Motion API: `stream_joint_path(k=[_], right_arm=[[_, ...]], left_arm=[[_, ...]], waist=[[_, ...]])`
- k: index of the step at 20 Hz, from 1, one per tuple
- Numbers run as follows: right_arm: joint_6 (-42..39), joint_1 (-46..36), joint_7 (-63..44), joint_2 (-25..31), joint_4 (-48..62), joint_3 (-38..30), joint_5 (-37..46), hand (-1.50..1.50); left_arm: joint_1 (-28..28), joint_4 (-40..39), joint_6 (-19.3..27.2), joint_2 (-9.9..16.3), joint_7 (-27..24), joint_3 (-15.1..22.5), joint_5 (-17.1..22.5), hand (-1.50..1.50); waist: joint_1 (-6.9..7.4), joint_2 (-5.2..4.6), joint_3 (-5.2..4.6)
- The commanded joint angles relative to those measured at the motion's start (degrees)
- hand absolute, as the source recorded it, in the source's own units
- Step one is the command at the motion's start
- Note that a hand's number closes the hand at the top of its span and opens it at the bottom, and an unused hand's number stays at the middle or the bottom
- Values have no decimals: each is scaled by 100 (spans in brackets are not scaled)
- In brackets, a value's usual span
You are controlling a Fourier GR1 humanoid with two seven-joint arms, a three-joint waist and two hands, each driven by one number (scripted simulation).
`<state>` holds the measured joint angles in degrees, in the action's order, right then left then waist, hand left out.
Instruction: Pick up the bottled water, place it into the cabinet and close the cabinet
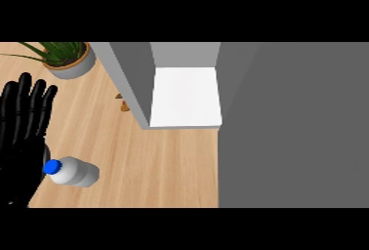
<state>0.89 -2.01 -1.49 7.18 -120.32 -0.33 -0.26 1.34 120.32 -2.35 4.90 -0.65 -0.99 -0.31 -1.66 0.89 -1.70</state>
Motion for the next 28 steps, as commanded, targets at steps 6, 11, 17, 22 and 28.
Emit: stream_joint_path(k=[6, 11, 17, 22, 28], right_arm=[[-39, 663, -1, -123, -561, 184, -26, -150], [-536, 1021, -602, -14, -1076, 850, -410, -150], [-396, 1345, -1233, -86, -2006, 1368, -187, -150], [-185, 1361, -1479, -301, -2173, 1897, 336, -150], [-8, 1567, -1799, -374, -2496, 2584, 788, -150]], left_arm=[[-461, -188, -2731, 1351, -503, -677, 2891, -150], [-1324, -848, -3744, 2053, 145, -1042, 4683, -150], [-1633, -1399, -4522, 3313, 567, -1873, 6625, -150], [-2121, -1572, -4998, 3623, 890, -2202, 7226, -150], [-1733, -2129, -5106, 3829, 1131, -2375, 7176, -150]], waist=[[125, -35, 135], [228, -36, 147], [182, -66, 166], [203, -74, 169], [153, -75, 168]])
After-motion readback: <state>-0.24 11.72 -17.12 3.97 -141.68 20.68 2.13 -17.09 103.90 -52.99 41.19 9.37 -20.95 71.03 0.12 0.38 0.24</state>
